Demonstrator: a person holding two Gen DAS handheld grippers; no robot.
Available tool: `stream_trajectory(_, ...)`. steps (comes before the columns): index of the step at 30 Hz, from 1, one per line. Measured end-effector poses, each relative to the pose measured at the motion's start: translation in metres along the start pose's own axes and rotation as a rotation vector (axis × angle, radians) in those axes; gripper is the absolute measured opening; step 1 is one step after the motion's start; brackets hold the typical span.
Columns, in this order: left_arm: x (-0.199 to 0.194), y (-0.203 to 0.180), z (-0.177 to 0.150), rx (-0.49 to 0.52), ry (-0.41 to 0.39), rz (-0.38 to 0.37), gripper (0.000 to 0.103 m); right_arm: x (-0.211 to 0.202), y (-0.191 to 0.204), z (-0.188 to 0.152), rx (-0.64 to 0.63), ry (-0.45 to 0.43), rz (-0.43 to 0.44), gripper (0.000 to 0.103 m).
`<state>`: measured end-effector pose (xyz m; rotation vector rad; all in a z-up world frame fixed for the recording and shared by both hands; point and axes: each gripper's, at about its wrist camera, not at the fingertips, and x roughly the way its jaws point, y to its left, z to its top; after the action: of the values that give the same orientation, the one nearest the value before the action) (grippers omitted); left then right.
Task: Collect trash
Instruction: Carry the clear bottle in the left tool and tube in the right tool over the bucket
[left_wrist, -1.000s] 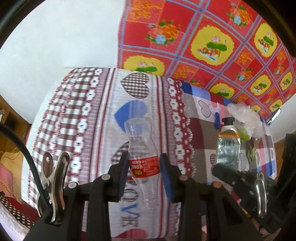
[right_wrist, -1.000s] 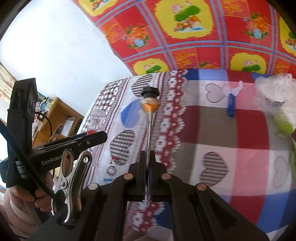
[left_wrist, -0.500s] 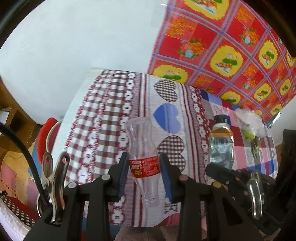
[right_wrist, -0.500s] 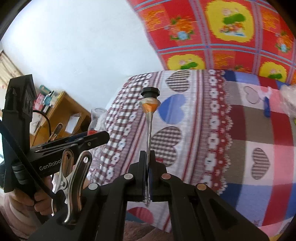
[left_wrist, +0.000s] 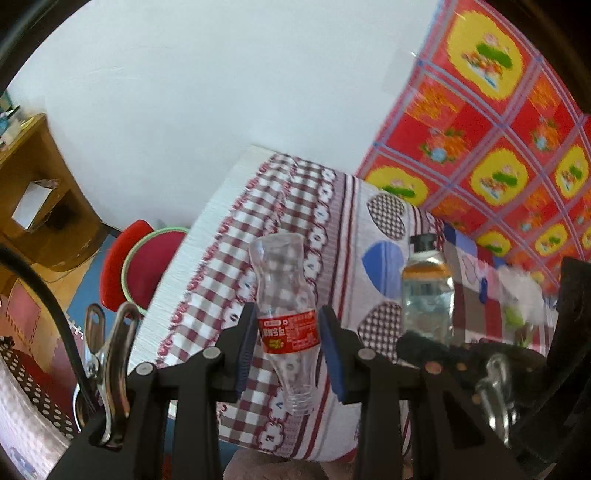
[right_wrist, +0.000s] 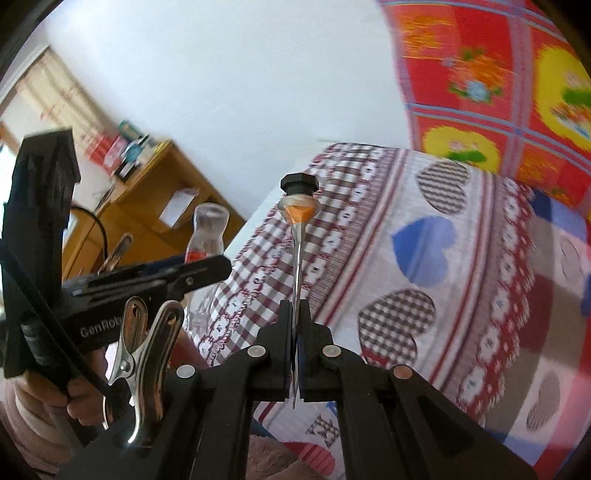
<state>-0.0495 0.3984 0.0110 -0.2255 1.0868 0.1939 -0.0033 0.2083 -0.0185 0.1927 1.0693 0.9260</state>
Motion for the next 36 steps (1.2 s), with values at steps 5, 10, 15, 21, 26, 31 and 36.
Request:
stream_trajectory(5,-0.002,0.020,0.007,-0.071,-0.014,0.026,0.035,0.018,0.013,0.016,-0.080,0.037,0.031,0.003)
stream_trajectory(10,-0.004,0.045,0.007,-0.125,-0.024,0.059,0.035,0.032,0.026,0.032,-0.126,0.060,0.060,0.003)
stream_trajectory(15,-0.002,0.075,0.009,-0.160,-0.033,0.082,0.035,0.050,0.044,0.045,-0.165,0.077,0.073,0.003)
stream_trajectory(21,0.010,0.121,0.023,-0.181,-0.021,0.080,0.035,0.080,0.069,0.062,-0.175,0.108,0.087,0.003)
stream_trajectory(26,0.033,0.163,0.033,-0.188,0.013,0.072,0.035,0.112,0.094,0.077,-0.195,0.134,0.078,0.003)
stream_trajectory(31,0.052,0.196,0.043,-0.184,0.028,0.053,0.035,0.148,0.114,0.095,-0.198,0.163,0.066,0.003)
stream_trajectory(36,0.072,0.223,0.052,-0.175,0.032,0.032,0.035,0.191,0.129,0.115,-0.202,0.201,0.043,0.003)
